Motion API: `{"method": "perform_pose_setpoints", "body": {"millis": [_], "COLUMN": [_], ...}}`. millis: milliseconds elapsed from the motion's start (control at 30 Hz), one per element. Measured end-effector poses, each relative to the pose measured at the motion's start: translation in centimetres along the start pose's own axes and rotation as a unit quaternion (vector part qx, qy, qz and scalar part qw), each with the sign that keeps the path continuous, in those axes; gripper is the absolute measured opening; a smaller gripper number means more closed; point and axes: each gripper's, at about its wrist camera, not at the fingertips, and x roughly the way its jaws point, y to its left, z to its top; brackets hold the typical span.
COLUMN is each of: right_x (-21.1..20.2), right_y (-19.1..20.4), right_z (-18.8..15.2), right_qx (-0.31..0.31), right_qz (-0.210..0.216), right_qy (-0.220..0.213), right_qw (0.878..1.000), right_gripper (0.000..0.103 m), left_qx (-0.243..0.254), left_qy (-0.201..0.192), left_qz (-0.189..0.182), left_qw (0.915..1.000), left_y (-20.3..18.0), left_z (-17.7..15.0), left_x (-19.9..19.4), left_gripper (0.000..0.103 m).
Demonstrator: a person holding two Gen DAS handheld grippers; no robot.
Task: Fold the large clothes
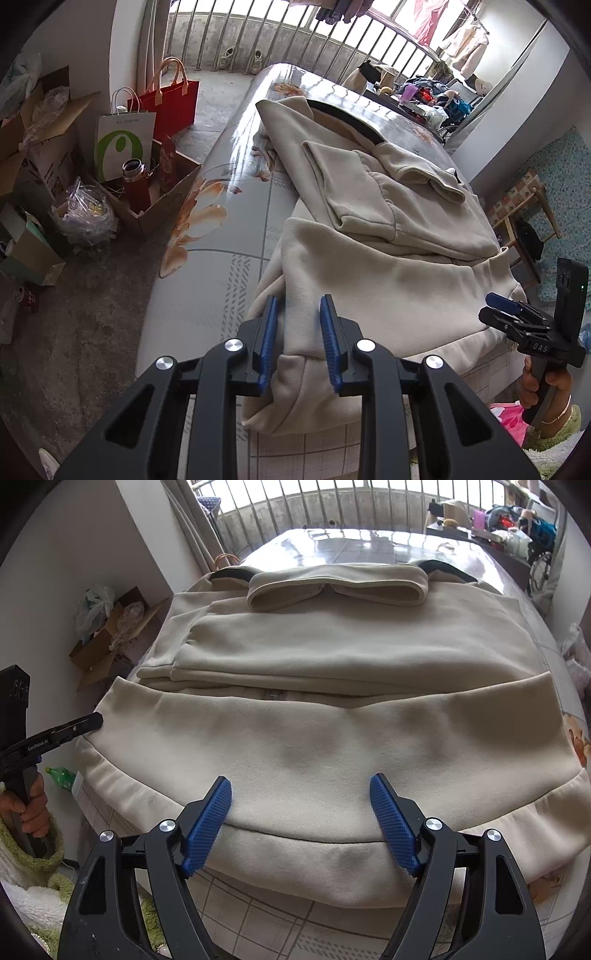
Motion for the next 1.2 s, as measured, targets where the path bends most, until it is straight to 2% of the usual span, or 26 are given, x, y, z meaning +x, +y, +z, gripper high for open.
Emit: {"method": "perform_pose_setpoints", "body": {"millis": [133, 267, 367, 433, 467, 533, 633, 767, 867, 967, 1133, 1200], "right_x": [0.2, 0.4, 0.5, 0.6, 0.6, 0.7, 0.8, 0.7, 0.7, 0.8, 0.7, 0.6], "right_y": [0.0, 0.4, 0.4, 0.5, 0.5, 0.5, 0.6, 0.6, 0.6, 0.6, 0.5, 0.5], "right_z": [0.2, 0.3, 0.3, 0.4, 0.5, 0.5, 0.6, 0.5, 0.4, 0.4, 0.3, 0.2], "right_qx": [0.004, -0.003, -0.001, 0.000, 0.000, -0.001, -0.002, -0.002, 0.000, 0.000, -0.001, 0.000], "right_qz": [0.001, -0.010, -0.012, -0.012, -0.012, -0.012, -0.013, -0.013, -0.013, -0.012, -0.008, -0.007], "right_qy": [0.002, 0.004, 0.004, 0.005, 0.005, 0.005, 0.005, 0.004, 0.001, -0.001, -0.003, -0.005], "right_qw": [1.000, 1.000, 1.000, 1.000, 1.000, 1.000, 1.000, 1.000, 1.000, 1.000, 1.000, 1.000], "right_gripper": [0.074, 0.074, 0.074, 0.074, 0.074, 0.074, 0.074, 0.074, 0.074, 0.074, 0.074, 0.074], "left_qx": [-0.002, -0.012, -0.031, -0.025, -0.020, -0.020, -0.030, -0.006, 0.029, 0.064, 0.081, 0.076], "left_qy": [0.023, 0.029, 0.037, 0.033, 0.033, 0.034, 0.047, 0.018, -0.006, -0.001, 0.034, 0.032], "left_qz": [-0.014, -0.029, -0.083, -0.109, -0.122, -0.125, -0.110, -0.123, -0.150, -0.133, -0.033, -0.017], "left_qw": [0.9996, 0.9991, 0.9954, 0.9932, 0.9918, 0.9914, 0.9923, 0.9922, 0.9882, 0.9890, 0.9956, 0.9965], "left_y": [0.6, 0.9, 1.3, 1.3, 1.3, 1.3, 1.6, 0.5, -0.8, -2.2, -2.9, -3.0], "left_z": [0.2, 0.3, 0.2, 0.2, 0.2, 0.4, 0.7, 1.1, 1.0, 1.0, 1.5, 1.7], "left_x": [1.1, 1.0, 0.8, 0.3, 0.2, 0.4, 1.7, 0.8, -0.4, 0.1, 3.2, 3.4], "left_gripper": [0.023, 0.023, 0.023, 0.024, 0.028, 0.030, 0.028, 0.028, 0.028, 0.028, 0.028, 0.027]}}
